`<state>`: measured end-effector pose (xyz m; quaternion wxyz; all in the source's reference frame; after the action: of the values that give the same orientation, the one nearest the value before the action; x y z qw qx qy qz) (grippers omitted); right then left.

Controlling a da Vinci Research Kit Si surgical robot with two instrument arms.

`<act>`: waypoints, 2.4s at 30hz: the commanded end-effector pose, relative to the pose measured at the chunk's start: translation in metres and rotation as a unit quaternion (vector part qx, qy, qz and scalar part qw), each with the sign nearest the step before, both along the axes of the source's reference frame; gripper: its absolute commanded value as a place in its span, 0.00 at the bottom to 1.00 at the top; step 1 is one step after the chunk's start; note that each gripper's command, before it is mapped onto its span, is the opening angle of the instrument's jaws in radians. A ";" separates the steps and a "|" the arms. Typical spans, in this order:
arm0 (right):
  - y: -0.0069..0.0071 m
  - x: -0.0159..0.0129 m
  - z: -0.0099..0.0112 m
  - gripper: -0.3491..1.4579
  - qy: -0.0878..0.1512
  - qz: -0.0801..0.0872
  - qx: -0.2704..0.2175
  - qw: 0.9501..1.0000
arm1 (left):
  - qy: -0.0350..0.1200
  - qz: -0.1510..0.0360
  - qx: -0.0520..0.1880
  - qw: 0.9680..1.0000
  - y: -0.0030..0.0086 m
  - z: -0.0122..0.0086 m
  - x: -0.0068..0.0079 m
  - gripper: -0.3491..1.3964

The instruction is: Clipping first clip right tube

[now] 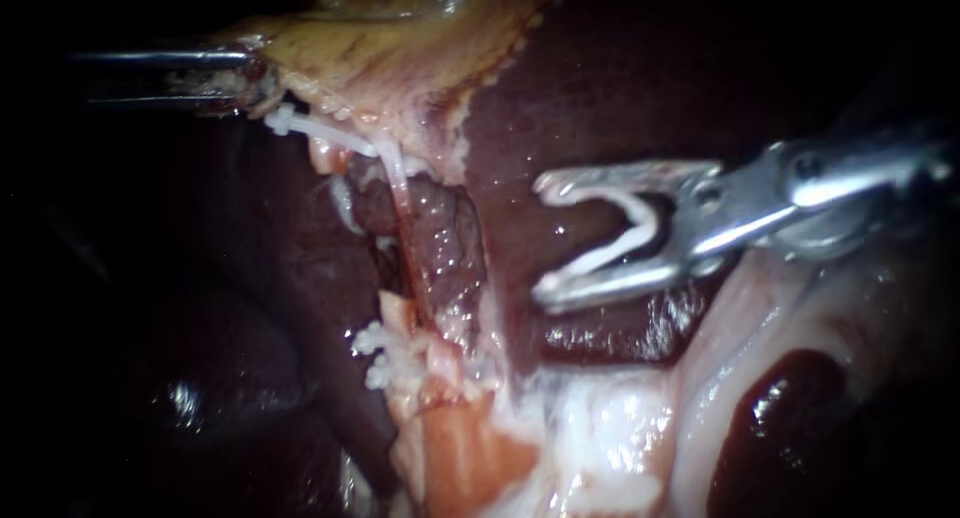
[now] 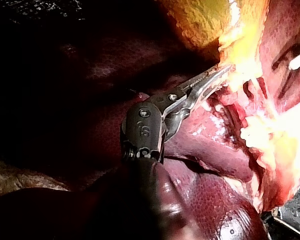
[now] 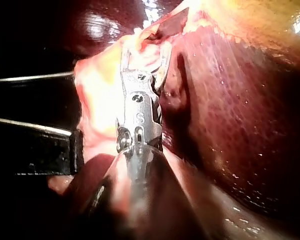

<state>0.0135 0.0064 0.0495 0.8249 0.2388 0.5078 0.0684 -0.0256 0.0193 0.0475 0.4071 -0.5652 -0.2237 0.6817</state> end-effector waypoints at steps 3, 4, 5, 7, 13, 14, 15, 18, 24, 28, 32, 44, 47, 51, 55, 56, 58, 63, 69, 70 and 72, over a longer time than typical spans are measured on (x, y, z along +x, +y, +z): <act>-0.0016 0.0024 0.0016 0.47 -0.003 -0.007 0.018 1.000 | 0.000 0.000 0.000 1.000 0.0000 0.0000 0.0000 0.00; -0.0020 0.0030 0.0021 0.47 -0.005 -0.007 0.027 1.000 | 0.000 0.000 0.000 1.000 0.0000 0.0000 0.0000 0.00; -0.0024 0.0037 0.0026 0.47 -0.007 -0.008 0.032 0.999 | 0.001 0.000 0.000 1.000 0.0000 0.0000 0.0000 0.00; -0.0030 0.0047 0.0034 0.47 -0.009 -0.010 0.041 0.999 | 0.001 0.000 0.000 1.000 0.0000 0.0000 -0.0001 0.00; -0.0037 0.0071 0.0057 0.47 -0.015 -0.012 0.055 0.998 | 0.001 -0.001 0.000 1.000 0.0000 0.0000 -0.0002 0.00; -0.0037 0.0075 0.0060 0.47 -0.013 -0.012 0.055 0.998 | 0.001 -0.001 0.000 1.000 0.0000 0.0000 -0.0002 0.00; -0.0038 0.0077 0.0062 0.47 -0.012 -0.010 0.057 0.998 | 0.001 -0.001 0.000 1.000 0.0000 0.0000 -0.0002 0.00; -0.0039 0.0085 0.0066 0.47 -0.005 -0.001 0.065 0.998 | 0.001 -0.001 0.000 1.000 0.0000 0.0000 -0.0003 0.00; -0.0044 0.0094 0.0064 0.47 0.031 0.016 0.112 0.993 | 0.001 -0.001 0.000 1.000 0.0000 0.0000 -0.0004 0.00; -0.0049 0.0096 0.0056 0.47 0.057 0.008 0.143 0.988 | 0.001 -0.001 0.000 1.000 0.0000 0.0000 -0.0004 0.00; -0.0057 0.0098 0.0044 0.47 0.076 -0.008 0.168 0.983 | 0.001 -0.001 0.000 1.000 0.0000 0.0001 -0.0005 0.00; -0.0071 0.0100 0.0021 0.44 0.101 -0.052 0.189 0.975 | 0.001 -0.001 -0.001 1.000 0.0000 0.0005 -0.0005 0.00; -0.0070 0.0097 0.0022 0.42 0.098 -0.046 0.192 0.975 | 0.001 -0.001 -0.001 1.000 0.0000 0.0005 -0.0005 0.00; -0.0067 0.0092 0.0020 0.33 0.094 -0.044 0.201 0.974 | 0.001 -0.001 -0.001 1.000 0.0000 0.0006 -0.0005 0.00; -0.0067 0.0091 0.0021 0.25 0.091 -0.043 0.206 0.973 | 0.001 -0.001 -0.001 1.000 0.0000 0.0006 -0.0006 0.00; -0.0066 0.0090 0.0021 0.22 0.090 -0.042 0.209 0.973 | 0.001 -0.001 -0.001 1.000 0.0000 0.0006 -0.0006 0.00; -0.0066 0.0089 0.0022 0.16 0.087 -0.042 0.214 0.972 | 0.001 -0.002 -0.001 1.000 0.0000 0.0006 -0.0006 0.00; -0.0061 0.0086 0.0026 0.00 0.080 -0.040 0.224 0.971 | 0.002 -0.002 -0.001 1.000 0.0001 0.0008 -0.0007 0.00; -0.0056 0.0081 0.0030 0.00 0.058 -0.041 0.234 0.970 | 0.002 -0.002 -0.001 1.000 0.0001 0.0008 -0.0008 0.00; -0.0056 0.0081 0.0031 0.00 0.057 -0.041 0.234 0.970 | 0.002 -0.002 -0.001 1.000 0.0001 0.0009 -0.0008 0.00; -0.0057 0.0081 0.0032 0.00 0.057 -0.041 0.233 0.970 | 0.002 -0.002 -0.002 1.000 0.0001 0.0009 -0.0008 0.00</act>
<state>0.0215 0.0008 0.0526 0.7179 0.4493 0.5138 0.1372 -0.0264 0.0194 0.0484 0.4081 -0.5649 -0.2206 0.6824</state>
